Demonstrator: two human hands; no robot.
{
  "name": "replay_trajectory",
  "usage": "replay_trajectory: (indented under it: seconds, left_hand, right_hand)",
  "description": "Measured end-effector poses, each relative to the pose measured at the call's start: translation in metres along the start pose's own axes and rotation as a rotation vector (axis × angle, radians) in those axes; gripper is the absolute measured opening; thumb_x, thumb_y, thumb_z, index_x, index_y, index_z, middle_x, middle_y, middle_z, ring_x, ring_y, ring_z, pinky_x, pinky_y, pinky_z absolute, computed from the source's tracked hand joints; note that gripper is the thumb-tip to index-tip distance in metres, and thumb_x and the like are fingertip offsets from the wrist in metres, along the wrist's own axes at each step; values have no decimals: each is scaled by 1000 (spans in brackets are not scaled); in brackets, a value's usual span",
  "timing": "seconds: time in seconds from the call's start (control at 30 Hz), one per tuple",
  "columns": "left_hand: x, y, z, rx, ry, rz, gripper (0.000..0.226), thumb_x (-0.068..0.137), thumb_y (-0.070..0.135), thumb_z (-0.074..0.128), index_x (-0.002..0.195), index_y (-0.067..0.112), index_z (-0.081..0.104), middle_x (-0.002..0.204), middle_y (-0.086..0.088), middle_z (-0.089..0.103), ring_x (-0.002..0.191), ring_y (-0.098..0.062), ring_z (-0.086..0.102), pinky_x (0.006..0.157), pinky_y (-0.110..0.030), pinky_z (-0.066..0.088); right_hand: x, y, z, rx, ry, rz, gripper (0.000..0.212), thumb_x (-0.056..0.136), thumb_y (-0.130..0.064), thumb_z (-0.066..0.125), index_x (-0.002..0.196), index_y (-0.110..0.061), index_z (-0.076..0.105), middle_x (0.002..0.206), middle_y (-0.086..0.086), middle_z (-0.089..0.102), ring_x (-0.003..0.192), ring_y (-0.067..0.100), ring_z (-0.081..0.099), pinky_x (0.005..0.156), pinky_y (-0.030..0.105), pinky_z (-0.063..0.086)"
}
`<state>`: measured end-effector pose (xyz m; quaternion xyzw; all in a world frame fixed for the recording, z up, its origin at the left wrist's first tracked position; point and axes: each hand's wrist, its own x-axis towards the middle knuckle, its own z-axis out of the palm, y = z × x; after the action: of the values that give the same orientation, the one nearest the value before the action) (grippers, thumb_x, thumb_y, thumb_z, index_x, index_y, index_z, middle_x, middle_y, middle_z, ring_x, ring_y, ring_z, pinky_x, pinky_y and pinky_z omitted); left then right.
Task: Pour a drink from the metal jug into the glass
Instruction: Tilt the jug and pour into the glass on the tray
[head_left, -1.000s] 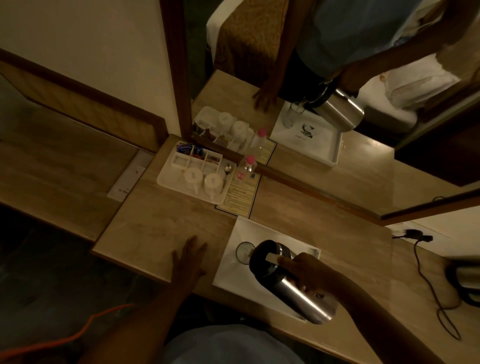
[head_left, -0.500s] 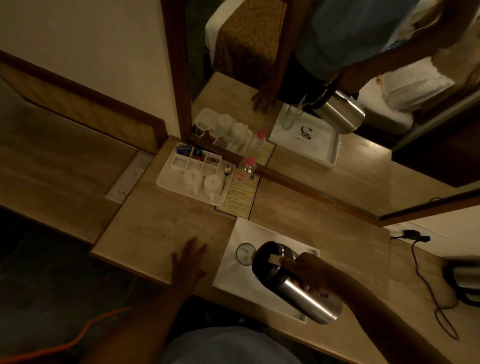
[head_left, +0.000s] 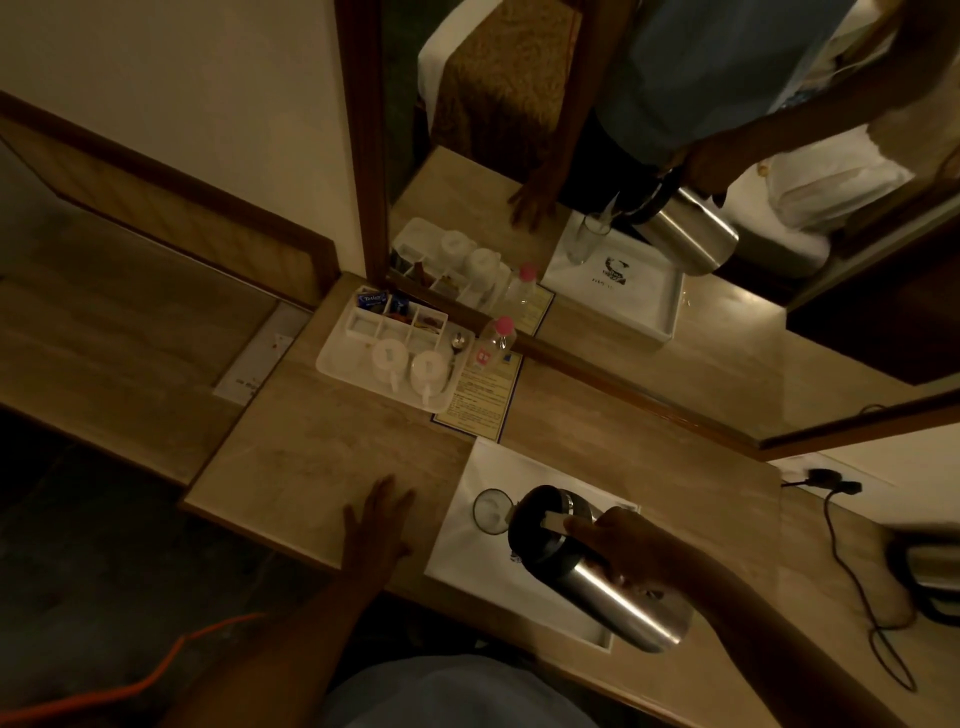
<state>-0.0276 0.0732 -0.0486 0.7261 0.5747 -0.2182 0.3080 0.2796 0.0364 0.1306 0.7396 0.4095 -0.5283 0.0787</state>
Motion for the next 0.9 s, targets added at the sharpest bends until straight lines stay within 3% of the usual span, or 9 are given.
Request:
replay_trajectory:
  seconds: [0.2, 0.43, 0.63, 0.73, 0.9]
  left_hand:
    - [1, -1, 0, -17, 7, -7, 90, 100, 43, 63, 168, 37, 4, 176, -3, -15, 166, -23, -10, 131, -62, 14]
    - [1, -1, 1, -9, 6, -10, 90, 101, 44, 62, 168, 36, 3, 176, -4, -16, 166, -24, -10, 131, -62, 13]
    - [1, -1, 1, -12, 9, -8, 89, 101, 43, 62, 168, 37, 3, 176, -4, -16, 166, -23, -10, 132, -61, 13]
    - [1, -2, 2, -16, 8, -1, 89, 102, 44, 61, 168, 36, 2, 176, -4, -16, 166, -23, -11, 131, -62, 12]
    - [1, -2, 2, -34, -4, -1, 89, 101, 42, 62, 168, 36, 3, 176, -4, -17, 166, -24, -12, 131, -62, 12]
  right_hand:
    - [1, 2, -3, -5, -13, 7, 57, 96, -60, 46, 64, -17, 65, 37, -8, 57, 32, 4, 48, 38, 15, 42]
    - [2, 1, -4, -11, -11, -6, 61, 88, -71, 47, 63, -19, 66, 41, -7, 61, 36, 6, 53, 41, 15, 46]
    - [-6, -6, -6, -5, -9, -28, 82, 47, -96, 39, 58, -18, 65, 40, -6, 59, 35, 6, 52, 40, 14, 44]
    - [-10, -9, -7, -4, -13, -46, 74, 56, -90, 42, 54, -20, 63, 38, -6, 58, 32, 4, 51, 37, 12, 41]
    - [-4, -2, -7, -24, -6, -23, 60, 89, -69, 48, 62, -18, 65, 41, -7, 60, 36, 5, 53, 40, 13, 44]
